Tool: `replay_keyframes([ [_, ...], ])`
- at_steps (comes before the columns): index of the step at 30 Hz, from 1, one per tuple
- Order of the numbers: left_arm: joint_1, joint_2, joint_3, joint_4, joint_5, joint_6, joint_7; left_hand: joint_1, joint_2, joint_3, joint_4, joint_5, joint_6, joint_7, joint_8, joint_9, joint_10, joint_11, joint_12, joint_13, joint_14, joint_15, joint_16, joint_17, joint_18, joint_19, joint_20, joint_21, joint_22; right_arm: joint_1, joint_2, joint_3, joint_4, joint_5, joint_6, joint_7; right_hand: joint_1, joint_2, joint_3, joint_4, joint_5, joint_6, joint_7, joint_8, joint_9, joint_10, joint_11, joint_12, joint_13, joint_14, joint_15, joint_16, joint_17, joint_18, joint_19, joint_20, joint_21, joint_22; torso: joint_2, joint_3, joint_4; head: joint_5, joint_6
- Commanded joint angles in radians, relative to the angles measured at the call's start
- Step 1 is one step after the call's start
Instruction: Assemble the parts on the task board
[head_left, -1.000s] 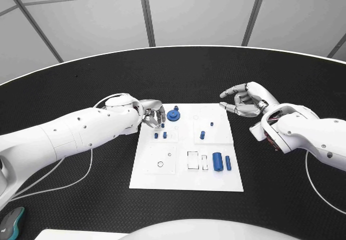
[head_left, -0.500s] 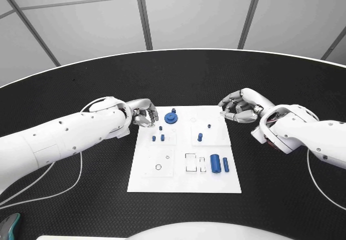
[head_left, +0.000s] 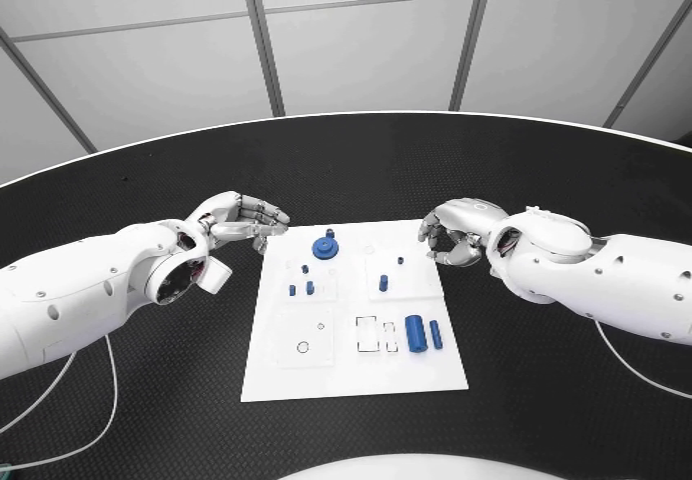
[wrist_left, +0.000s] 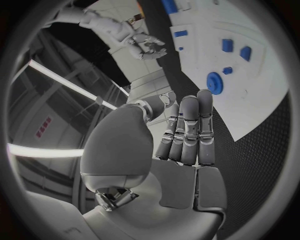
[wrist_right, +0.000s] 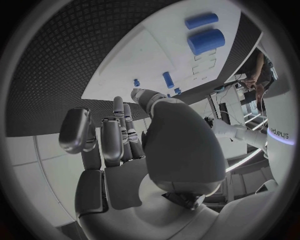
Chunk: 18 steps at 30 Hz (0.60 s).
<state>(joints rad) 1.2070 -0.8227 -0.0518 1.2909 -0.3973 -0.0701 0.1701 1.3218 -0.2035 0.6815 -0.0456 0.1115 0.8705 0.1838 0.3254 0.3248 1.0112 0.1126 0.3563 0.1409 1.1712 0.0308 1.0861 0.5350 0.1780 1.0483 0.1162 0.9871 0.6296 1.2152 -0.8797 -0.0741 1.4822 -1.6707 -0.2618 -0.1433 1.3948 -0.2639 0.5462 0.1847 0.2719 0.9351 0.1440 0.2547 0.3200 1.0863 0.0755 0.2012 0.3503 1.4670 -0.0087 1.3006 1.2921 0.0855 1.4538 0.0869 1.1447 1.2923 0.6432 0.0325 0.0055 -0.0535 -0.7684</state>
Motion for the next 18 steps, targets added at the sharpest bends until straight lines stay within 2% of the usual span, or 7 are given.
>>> replay_keyframes([
  [1, 0.0, -0.031, 0.0, 0.039, 0.285, 0.028, 0.035, -0.011, 0.006, -0.016, 0.003, 0.0, 0.008, -0.003, -0.004, 0.003, 0.013, -0.001, 0.003, 0.0, -0.012, -0.001, -0.01, -0.007, 0.008, -0.008, 0.002, -0.014, -0.009, 0.0, 0.029, 0.0, -0.012, -0.05, 0.005, -0.007, 0.004, -0.01, 0.014, -0.007, 0.001, -0.007, 0.017, -0.008, -0.003, -0.002, 0.016, -0.02, -0.02, 0.044, 0.012, 0.018, 0.013, -0.008, 0.013, 0.005, 0.027, 0.019, 0.0, -0.0012, 0.0021, -0.01, 0.002],
  [7, 0.0, -0.061, 0.0, 0.092, 0.395, 0.047, 0.064, -0.009, 0.012, -0.027, 0.004, 0.001, 0.011, -0.006, -0.005, 0.004, 0.025, -0.005, 0.012, 0.004, -0.018, -0.003, -0.011, -0.012, 0.008, -0.007, 0.001, -0.025, -0.017, 0.0, 0.068, 0.0, -0.032, -0.076, 0.014, -0.008, -0.001, -0.012, 0.021, -0.012, 0.001, -0.005, 0.023, -0.011, -0.004, 0.006, 0.02, -0.032, -0.037, 0.053, 0.016, 0.04, 0.032, -0.012, 0.02, 0.009, 0.051, 0.036, 0.003, -0.0052, 0.0057, -0.012, 0.003],
  [9, 0.0, -0.07, 0.0, 0.106, 0.423, 0.053, 0.071, -0.013, 0.013, -0.034, 0.007, -0.001, 0.012, -0.005, -0.006, 0.005, 0.027, -0.005, 0.014, 0.005, -0.019, -0.002, -0.011, -0.014, 0.008, -0.007, 0.001, -0.029, -0.02, 0.0, 0.084, 0.0, -0.044, -0.08, 0.019, -0.005, -0.002, -0.012, 0.022, -0.013, -0.001, -0.004, 0.023, -0.011, -0.003, 0.008, 0.02, -0.034, -0.041, 0.054, 0.016, 0.044, 0.035, -0.014, 0.023, 0.009, 0.063, 0.044, 0.003, -0.0034, 0.0037, -0.012, -0.002],
  [10, 0.0, -0.073, 0.0, 0.112, 0.437, 0.056, 0.074, -0.019, 0.012, -0.044, 0.012, -0.002, 0.012, -0.005, -0.007, 0.005, 0.025, -0.005, 0.015, 0.006, -0.021, -0.002, -0.01, -0.015, 0.008, -0.006, 0.001, -0.034, -0.023, 0.0, 0.092, 0.0, -0.049, -0.081, 0.022, -0.003, -0.003, -0.011, 0.023, -0.014, -0.002, -0.003, 0.023, -0.011, -0.003, 0.01, 0.02, -0.034, -0.042, 0.055, 0.016, 0.046, 0.037, -0.014, 0.024, 0.01, 0.065, 0.045, 0.004, -0.0052, 0.0035, -0.012, -0.001],
  [14, 0.0, -0.086, 0.0, 0.133, 0.466, 0.061, 0.084, -0.022, 0.012, -0.051, 0.014, -0.002, 0.01, -0.004, -0.009, 0.005, 0.023, -0.004, 0.016, 0.006, -0.022, -0.001, -0.009, -0.016, 0.007, -0.006, 0.002, -0.039, -0.027, 0.0, 0.113, 0.0, -0.065, -0.084, 0.036, 0.003, -0.002, -0.008, 0.028, -0.019, -0.003, 0.004, 0.021, -0.01, -0.002, 0.02, 0.018, -0.037, -0.049, 0.057, 0.016, 0.053, 0.042, -0.018, 0.03, 0.01, 0.086, 0.06, 0.005, -0.0051, 0.0048, -0.013, -0.002],
  [18, 0.0, -0.094, 0.0, 0.147, 0.478, 0.063, 0.089, -0.022, 0.014, -0.053, 0.016, -0.002, 0.01, -0.004, -0.009, 0.005, 0.023, -0.004, 0.017, 0.006, -0.023, -0.001, -0.009, -0.017, 0.007, -0.005, 0.002, -0.041, -0.028, 0.0, 0.132, 0.0, -0.081, -0.085, 0.048, 0.005, 0.001, -0.005, 0.035, -0.028, -0.002, 0.014, 0.017, -0.007, 0.0, 0.032, 0.014, -0.042, -0.058, 0.058, 0.014, 0.059, 0.046, -0.019, 0.033, 0.009, 0.099, 0.069, 0.008, -0.0081, 0.0044, -0.012, -0.002],
])
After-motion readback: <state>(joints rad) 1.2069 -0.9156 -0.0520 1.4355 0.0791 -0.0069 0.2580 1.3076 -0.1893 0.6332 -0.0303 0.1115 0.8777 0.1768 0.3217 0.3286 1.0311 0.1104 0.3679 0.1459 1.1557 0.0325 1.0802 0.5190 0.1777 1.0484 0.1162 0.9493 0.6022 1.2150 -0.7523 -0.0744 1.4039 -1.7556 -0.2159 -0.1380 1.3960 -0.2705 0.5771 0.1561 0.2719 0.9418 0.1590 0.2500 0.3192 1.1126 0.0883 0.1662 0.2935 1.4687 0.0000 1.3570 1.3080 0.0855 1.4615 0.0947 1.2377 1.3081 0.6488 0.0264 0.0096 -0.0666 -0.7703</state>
